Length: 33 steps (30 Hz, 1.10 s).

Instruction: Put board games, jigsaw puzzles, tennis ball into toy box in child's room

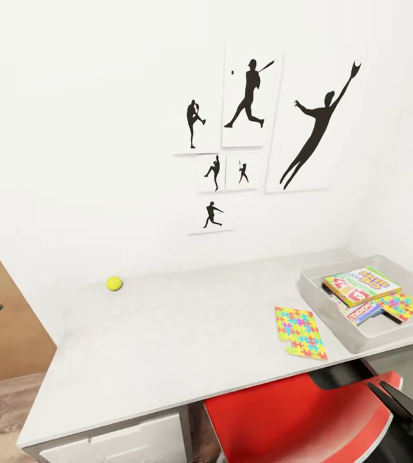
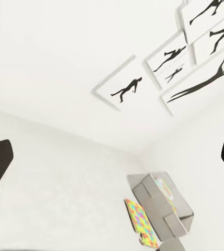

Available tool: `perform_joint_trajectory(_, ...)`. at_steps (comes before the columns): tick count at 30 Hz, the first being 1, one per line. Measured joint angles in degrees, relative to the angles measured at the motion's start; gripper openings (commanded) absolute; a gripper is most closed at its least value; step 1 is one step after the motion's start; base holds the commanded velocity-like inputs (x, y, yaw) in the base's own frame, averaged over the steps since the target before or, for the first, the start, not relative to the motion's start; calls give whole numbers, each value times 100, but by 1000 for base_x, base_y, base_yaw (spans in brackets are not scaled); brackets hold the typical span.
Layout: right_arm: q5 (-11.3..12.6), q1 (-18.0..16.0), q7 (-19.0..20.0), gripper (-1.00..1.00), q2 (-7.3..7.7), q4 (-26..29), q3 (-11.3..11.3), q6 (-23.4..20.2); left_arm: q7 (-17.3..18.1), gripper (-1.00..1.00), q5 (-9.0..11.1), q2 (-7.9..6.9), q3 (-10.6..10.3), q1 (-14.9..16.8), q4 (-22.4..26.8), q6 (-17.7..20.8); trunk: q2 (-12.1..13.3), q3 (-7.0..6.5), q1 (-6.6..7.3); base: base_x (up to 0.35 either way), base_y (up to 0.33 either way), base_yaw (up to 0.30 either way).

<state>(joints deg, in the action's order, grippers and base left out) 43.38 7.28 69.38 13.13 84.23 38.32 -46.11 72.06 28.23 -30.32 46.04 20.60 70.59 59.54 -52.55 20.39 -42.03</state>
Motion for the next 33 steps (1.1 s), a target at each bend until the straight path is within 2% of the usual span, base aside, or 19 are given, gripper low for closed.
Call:
perform_joint_trajectory(8, 0, 0, -5, 100, -1, 0, 0, 0, 0, 100, 0, 0, -3, 0, 0, 0, 0, 66, 1, 19, 20, 168)
perform_joint_trajectory(16, 1, 0, -2, 100, -3, -7, 1, 0, -1, 100, -1, 0, -8, 1, 2, 0, 0, 130, 1, 73, 166, 154)
perform_joint_trajectory(33, -1, 1, 19, 100, -38, -7, 9, 56, 0, 100, 0, 0, -7, 1, 0, 0, -1, 157, 2, 148, 65, 24)
